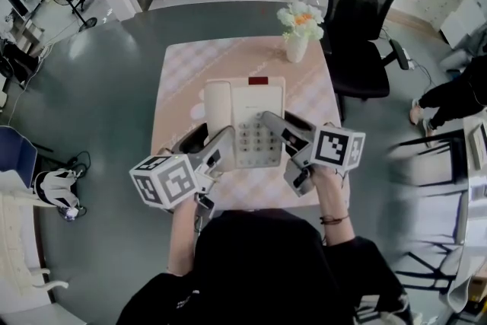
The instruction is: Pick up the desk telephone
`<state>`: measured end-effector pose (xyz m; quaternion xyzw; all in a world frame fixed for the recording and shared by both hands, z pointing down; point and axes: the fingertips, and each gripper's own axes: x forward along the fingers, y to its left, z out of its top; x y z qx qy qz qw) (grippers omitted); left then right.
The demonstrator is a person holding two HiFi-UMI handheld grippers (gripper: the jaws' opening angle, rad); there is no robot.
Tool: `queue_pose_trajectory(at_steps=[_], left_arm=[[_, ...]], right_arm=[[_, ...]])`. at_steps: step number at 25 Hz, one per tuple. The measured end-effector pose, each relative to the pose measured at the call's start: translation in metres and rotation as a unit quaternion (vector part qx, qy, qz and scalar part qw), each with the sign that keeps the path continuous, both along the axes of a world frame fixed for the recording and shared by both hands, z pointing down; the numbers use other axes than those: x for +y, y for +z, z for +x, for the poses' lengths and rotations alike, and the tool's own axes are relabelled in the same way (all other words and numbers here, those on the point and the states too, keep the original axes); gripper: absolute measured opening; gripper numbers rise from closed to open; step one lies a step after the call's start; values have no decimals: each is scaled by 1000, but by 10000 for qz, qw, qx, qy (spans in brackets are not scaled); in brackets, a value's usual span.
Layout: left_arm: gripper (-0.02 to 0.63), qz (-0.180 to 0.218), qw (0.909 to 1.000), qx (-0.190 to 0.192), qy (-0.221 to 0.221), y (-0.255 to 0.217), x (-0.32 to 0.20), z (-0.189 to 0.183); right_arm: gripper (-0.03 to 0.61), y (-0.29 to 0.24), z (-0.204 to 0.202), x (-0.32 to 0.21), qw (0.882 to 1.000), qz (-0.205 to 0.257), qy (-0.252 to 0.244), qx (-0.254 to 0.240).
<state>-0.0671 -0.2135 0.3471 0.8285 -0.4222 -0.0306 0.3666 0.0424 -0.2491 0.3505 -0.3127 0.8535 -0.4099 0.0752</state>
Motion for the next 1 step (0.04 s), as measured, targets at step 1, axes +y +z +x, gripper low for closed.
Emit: queue_pose_trajectory(at_steps=[1], left_arm=[[298,-7,10000,3,4,0,0,0]], right_arm=[[224,0,0,0,10000,4,2,1]])
